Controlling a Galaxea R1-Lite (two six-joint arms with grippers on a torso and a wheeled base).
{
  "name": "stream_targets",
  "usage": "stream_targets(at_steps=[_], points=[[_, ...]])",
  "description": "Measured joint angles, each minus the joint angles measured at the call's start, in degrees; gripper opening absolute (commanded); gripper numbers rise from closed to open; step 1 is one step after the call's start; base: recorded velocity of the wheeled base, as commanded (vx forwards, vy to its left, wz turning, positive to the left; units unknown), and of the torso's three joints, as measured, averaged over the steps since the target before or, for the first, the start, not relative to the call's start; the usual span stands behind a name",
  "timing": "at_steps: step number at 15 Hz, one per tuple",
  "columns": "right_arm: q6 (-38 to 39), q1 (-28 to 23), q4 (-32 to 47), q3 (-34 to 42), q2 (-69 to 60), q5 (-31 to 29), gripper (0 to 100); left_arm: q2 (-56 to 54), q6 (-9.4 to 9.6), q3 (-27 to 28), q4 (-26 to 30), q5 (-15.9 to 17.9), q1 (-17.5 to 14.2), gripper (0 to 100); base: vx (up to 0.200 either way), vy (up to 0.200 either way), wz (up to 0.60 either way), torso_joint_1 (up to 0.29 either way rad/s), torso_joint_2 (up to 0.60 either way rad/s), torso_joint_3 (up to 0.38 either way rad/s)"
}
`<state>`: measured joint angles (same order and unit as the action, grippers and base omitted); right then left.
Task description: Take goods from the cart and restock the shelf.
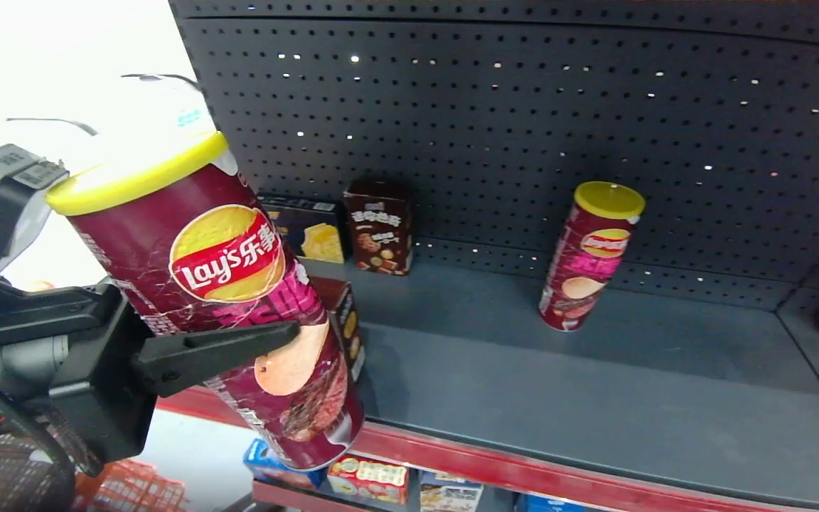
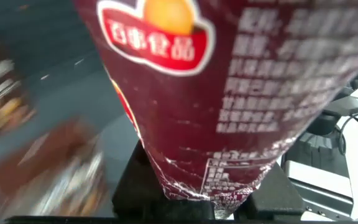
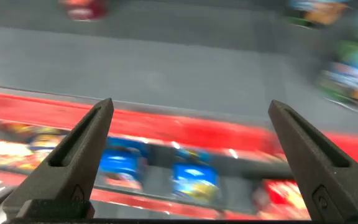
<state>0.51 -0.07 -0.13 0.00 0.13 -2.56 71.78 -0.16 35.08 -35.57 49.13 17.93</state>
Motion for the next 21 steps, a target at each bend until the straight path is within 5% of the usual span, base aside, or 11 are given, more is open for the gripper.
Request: stream_targets(at_steps=[21], points=[[-0.3,0.0,0.0,0.0,0.0,1.5,100,-1.0,0.13,-1.2,0.0,-0.8,-0.5,0,0.000,0.000,-0.03,0.000,0.00,0.000]])
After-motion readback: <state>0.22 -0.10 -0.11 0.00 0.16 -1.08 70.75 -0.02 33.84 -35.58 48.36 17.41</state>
